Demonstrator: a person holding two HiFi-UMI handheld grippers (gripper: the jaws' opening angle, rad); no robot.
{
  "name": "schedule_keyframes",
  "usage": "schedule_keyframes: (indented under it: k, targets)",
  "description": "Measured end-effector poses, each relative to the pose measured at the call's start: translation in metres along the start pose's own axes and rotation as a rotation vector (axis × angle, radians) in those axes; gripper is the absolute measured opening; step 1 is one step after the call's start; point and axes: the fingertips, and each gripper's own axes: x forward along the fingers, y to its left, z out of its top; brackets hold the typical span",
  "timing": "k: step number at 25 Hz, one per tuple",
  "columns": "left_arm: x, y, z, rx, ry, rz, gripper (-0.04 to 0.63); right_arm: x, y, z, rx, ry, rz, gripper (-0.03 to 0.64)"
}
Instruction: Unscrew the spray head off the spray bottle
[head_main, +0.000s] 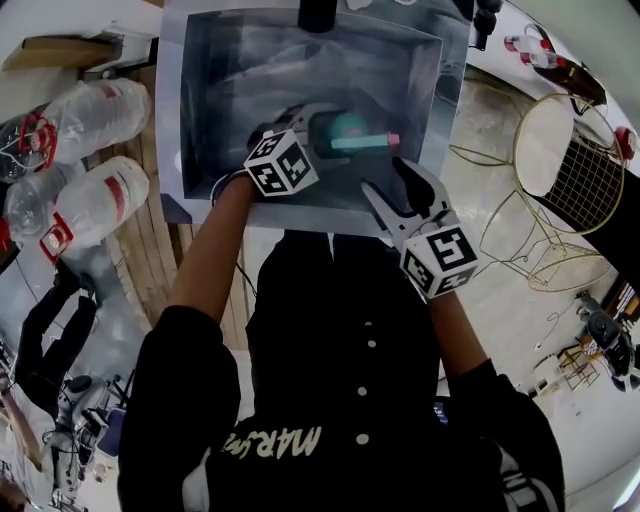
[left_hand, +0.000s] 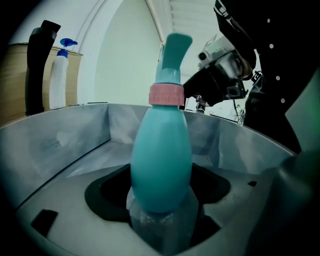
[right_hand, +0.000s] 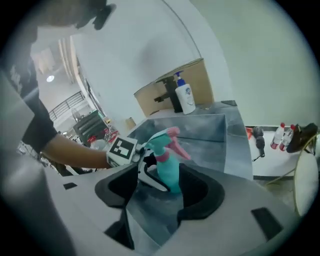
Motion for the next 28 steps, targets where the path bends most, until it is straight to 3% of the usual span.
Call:
schedule_keyframes:
  k: [6, 16, 28]
  targets:
    - [0.000, 0.001, 0.000, -0.006, 0.002, 0.020, 0.380, 0.032, 0.030, 0.004, -0.013, -0.041, -0.007, 0.278]
    - [0.001, 0.002, 0.000, -0.022, 0.001, 0.039, 0.380, 0.049, 0.015, 0.007, 0.020, -0.029, -0.141, 0.273]
    - [0.000, 0.001, 0.002, -0.018, 0.011, 0.045, 0.380, 0.063, 0.010, 0.021, -0.140, -0.022, -0.192, 0.288]
